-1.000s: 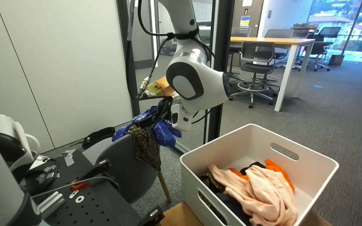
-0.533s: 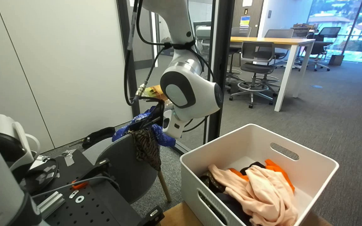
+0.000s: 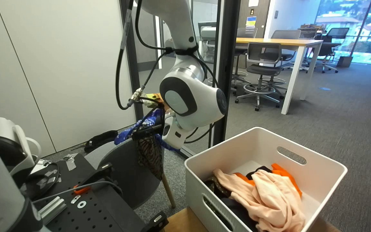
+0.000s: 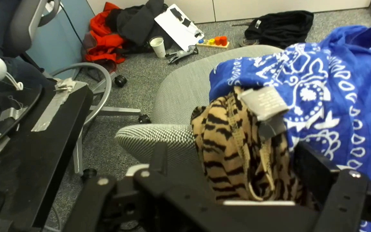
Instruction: Put the animal print cloth in the basket
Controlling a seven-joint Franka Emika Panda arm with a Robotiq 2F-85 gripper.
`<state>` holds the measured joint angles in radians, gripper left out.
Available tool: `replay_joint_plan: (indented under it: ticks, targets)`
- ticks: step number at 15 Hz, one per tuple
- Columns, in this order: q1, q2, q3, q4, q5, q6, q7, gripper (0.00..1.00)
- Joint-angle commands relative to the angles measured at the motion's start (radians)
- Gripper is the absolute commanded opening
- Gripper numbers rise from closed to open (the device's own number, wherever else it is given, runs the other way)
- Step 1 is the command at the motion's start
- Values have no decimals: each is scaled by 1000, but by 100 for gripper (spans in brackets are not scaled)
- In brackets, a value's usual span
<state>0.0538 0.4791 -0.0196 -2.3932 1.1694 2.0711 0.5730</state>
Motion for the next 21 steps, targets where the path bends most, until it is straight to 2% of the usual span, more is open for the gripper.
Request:
replay_joint_plan:
  ticks: [1,4,8,16,17,18,21]
  targets:
    - [14,-27,-13,-46,48,66,7,100]
    - [12,-14,-8,-50,81,95,4,100]
    - [19,31,10,8,115,84,10,100]
    - [35,62,20,38,129,80,10,100]
    - [36,63,19,39,130,81,11,90]
    - [36,65,19,40,130,83,11,75]
    - [36,66,15,40,128,82,12,52]
